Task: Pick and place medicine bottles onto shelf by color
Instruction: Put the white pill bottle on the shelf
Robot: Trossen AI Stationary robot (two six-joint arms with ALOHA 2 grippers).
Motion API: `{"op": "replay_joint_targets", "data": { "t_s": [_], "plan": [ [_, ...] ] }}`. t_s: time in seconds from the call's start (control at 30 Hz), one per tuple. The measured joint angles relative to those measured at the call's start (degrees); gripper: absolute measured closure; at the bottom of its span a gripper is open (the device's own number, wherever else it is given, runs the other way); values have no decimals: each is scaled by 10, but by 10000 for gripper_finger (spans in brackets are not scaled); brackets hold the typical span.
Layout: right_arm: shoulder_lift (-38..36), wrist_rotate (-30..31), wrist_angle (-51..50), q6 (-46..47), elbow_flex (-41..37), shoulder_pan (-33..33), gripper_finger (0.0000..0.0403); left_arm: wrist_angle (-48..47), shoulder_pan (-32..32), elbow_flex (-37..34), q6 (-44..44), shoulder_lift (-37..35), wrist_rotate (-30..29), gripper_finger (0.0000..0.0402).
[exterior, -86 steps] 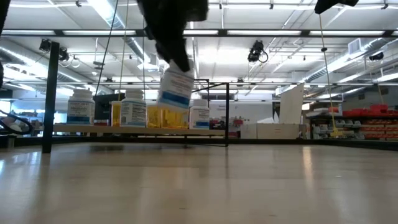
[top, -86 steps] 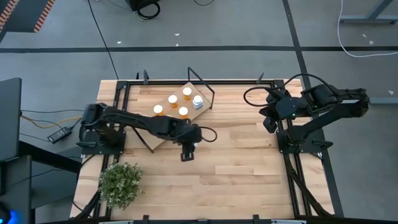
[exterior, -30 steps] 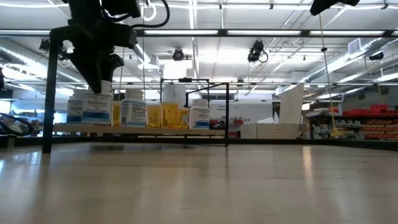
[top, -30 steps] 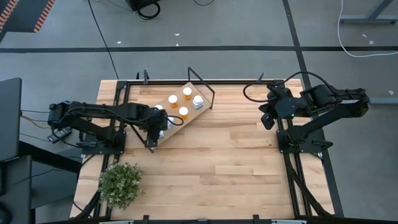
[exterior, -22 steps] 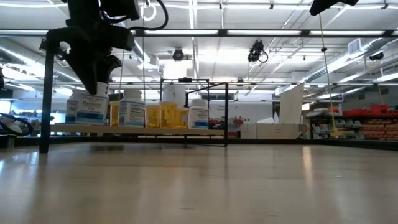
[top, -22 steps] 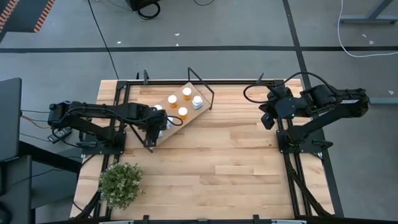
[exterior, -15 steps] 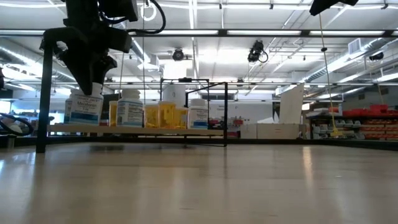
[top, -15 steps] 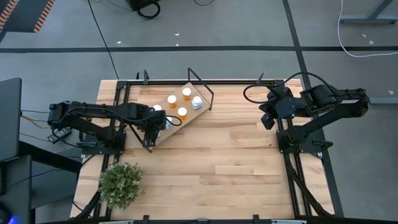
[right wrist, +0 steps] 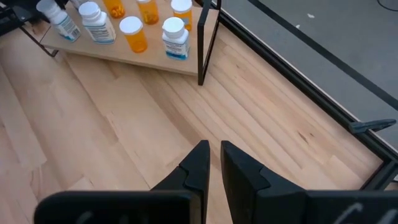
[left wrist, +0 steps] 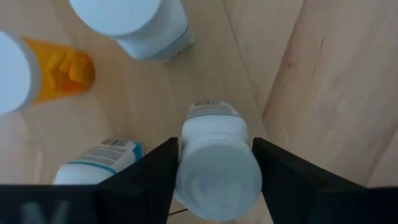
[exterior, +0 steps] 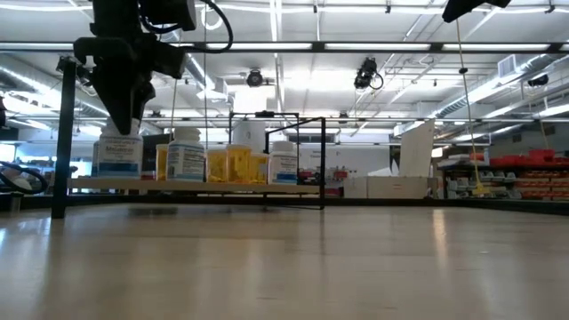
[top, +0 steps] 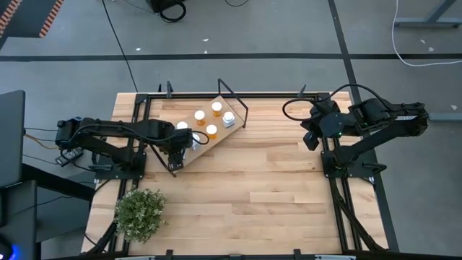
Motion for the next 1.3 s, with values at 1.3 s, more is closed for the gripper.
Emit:
{"op": "replay_joint_targets", "data": {
  "t_s": [1.3],
  "plan": [
    [0,0,0,-5,0,0,356,-22,-2,1,-49,0,-18,188]
  ]
}}
